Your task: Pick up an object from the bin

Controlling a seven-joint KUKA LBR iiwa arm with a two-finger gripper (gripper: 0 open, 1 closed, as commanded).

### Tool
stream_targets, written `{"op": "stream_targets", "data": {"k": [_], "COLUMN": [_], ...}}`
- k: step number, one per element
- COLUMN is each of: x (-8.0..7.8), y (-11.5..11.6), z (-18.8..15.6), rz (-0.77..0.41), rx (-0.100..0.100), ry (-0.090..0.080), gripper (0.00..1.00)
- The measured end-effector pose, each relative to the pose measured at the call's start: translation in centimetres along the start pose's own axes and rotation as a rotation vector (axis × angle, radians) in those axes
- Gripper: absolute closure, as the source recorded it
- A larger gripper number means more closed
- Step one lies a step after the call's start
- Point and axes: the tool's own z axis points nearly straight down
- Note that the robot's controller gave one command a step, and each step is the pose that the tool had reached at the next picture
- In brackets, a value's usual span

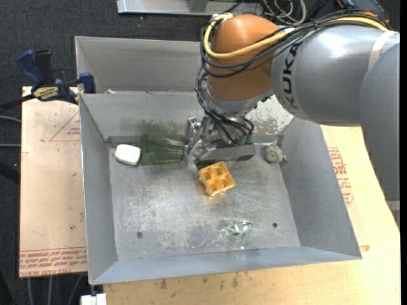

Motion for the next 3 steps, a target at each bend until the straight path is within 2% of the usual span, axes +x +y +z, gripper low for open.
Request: {"op": "stream_targets", "data": {"k": [1, 2, 3], "x": [0.0, 0.0, 2.5], "y": [0.0, 0.0, -4.8], "z": [0.0, 0.1, 8.6], "rz": [0.000, -0.001, -0.216], "rx": [-0.001, 0.000, -0.013], "ry": [0.001, 0.000, -0.006], "gripper": [0.00, 0.00, 1.00]}}
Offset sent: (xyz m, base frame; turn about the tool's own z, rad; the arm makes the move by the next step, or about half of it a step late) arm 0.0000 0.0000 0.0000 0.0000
